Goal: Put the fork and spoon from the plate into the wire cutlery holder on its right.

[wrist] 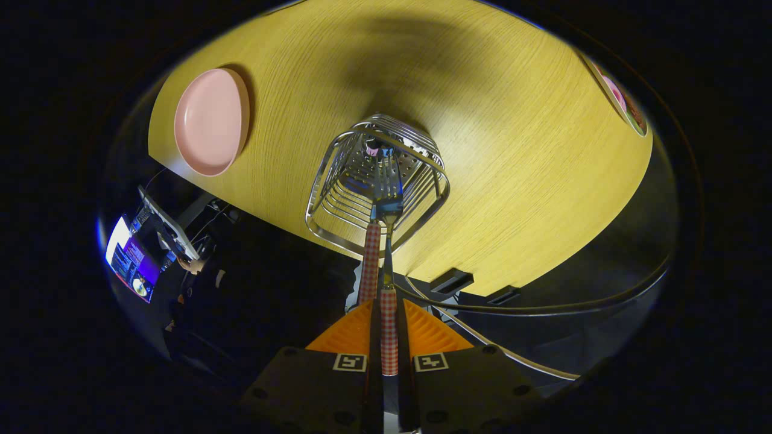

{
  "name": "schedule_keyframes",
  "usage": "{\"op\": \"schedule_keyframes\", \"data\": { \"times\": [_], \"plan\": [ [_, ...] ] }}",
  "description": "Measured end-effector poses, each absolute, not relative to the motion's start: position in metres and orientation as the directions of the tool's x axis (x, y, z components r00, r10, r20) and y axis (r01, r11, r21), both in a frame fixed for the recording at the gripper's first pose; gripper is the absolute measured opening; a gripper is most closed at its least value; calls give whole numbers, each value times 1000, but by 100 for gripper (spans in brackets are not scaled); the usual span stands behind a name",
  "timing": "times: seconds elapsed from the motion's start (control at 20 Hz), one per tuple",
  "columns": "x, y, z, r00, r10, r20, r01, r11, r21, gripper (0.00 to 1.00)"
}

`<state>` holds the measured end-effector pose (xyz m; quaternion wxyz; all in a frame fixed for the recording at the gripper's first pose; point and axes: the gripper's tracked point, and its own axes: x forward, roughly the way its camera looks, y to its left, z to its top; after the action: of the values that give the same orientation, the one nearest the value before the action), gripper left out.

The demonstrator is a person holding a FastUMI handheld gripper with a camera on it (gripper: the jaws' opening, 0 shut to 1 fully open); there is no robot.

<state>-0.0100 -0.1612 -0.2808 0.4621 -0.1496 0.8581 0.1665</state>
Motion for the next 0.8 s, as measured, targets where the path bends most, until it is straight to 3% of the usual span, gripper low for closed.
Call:
{"op": "schedule_keyframes", "data": {
  "times": [0.4, 0.55, 0.6, 0.8],
  "plan": [
    [3, -147, -299, -499, -43, -866, -374, 912, 170, 17],
    [10, -142, -297, -454, 18, -891, -351, 916, 197, 28],
    [13, -135, -297, -424, 44, -905, -341, 918, 204, 35],
    [24, -125, -293, -282, 184, -941, -276, 924, 263, 40]
  ]
}}
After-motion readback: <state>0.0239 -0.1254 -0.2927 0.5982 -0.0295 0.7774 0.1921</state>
